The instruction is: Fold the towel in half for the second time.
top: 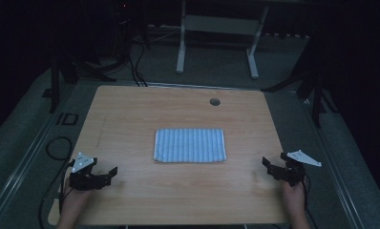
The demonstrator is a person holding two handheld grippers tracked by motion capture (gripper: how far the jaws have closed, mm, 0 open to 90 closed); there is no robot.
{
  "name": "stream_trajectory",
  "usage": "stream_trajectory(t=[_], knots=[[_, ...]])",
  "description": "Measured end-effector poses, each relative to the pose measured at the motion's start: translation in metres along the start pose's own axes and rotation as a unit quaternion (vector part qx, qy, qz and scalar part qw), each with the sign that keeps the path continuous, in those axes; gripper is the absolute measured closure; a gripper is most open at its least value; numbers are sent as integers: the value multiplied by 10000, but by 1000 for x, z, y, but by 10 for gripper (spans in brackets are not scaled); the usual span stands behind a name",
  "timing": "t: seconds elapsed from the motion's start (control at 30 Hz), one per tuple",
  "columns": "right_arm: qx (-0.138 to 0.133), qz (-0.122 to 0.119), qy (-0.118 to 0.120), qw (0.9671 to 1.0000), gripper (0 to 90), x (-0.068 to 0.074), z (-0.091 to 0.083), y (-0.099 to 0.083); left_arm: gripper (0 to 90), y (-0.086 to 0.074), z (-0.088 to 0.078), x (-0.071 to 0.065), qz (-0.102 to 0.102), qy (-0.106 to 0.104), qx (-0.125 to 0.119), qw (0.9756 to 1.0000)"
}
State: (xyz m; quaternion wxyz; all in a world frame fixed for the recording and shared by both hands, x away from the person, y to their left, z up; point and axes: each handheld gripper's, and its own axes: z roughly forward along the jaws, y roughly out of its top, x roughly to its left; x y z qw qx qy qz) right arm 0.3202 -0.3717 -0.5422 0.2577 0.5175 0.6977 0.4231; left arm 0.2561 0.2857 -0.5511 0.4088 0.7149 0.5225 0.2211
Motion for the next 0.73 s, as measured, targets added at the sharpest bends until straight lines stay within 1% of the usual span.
stream_trajectory(t=[0.07,0.1,0.2,0.23,0.33,0.37,0.43,0.53,0.73], knots=[[2,-3,-20,10000,127,0,0,0,77,0,0,0,-8,-6,5,10000],[53,-23,-11,10000,130,0,1,0,77,0,1,0,10,-2,16,10000],[70,-84,-45,9999,130,1,2,0,77,0,1,0,-9,-24,14,10000],[54,-94,-94,9999,130,2,2,-1,77,-1,0,0,-21,-22,12,10000],[91,-72,-93,9999,131,2,2,-1,77,-1,0,0,-22,-30,14,10000],[87,-87,-140,9998,130,2,2,-1,77,-1,0,0,-31,-41,11,10000],[137,-77,-90,9998,130,2,3,-1,77,-1,0,0,-33,-39,7,10000],[202,-158,-108,9996,131,3,5,-1,77,-1,0,0,-41,-44,3,10000],[222,-186,-94,9995,130,3,5,-1,77,-1,0,0,-40,-42,13,10000]])
